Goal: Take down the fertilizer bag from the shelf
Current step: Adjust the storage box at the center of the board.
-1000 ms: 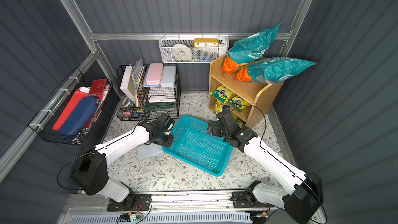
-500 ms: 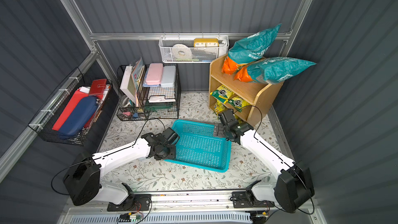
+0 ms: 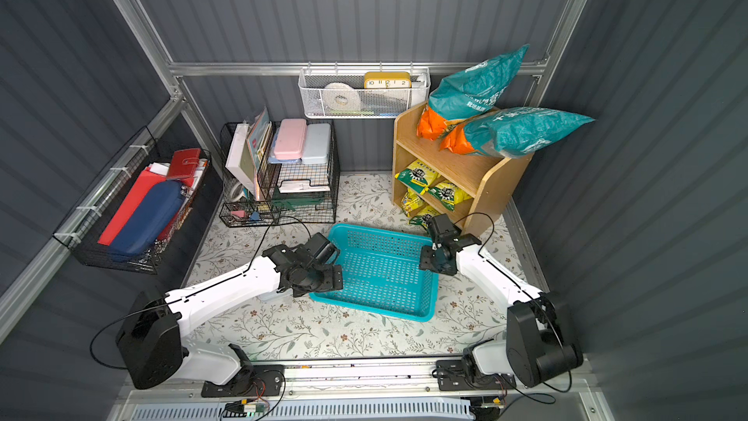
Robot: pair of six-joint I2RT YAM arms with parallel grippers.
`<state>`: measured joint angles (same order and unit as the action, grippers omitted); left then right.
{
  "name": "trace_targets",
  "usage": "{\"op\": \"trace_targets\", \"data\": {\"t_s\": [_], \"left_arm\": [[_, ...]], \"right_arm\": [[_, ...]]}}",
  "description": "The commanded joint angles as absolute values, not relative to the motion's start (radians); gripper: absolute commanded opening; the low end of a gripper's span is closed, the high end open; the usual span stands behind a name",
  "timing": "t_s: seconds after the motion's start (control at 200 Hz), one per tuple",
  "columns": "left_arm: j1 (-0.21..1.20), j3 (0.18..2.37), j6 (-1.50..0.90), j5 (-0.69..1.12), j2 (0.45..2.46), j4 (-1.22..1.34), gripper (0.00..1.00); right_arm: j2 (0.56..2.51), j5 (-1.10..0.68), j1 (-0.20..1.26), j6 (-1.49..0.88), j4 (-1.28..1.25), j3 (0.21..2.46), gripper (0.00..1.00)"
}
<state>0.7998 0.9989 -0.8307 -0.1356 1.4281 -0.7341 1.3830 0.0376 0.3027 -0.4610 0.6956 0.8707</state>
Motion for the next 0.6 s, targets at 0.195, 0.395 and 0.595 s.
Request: {"op": "trace_targets", "data": {"t_s": [0.195,0.395,0.595], "left_arm": [[0.779,1.101,-0.688,-0.327,1.289,-0.877,0.99],[0.677,1.112,-0.603,-0.344,1.196,-0.856,1.0],[0.65,1.105,-0.574,-0.389,1.155,-0.848,1.0]], "right_arm": [[1.426,0.252,0.248,-0.196,0.748,1.023,0.23],[1.47,0.125,0.244,-0.102,0.71,1.056,0.25],[1.582,-0.013,0.328,-0.18,0.619,1.054,0.29]]}}
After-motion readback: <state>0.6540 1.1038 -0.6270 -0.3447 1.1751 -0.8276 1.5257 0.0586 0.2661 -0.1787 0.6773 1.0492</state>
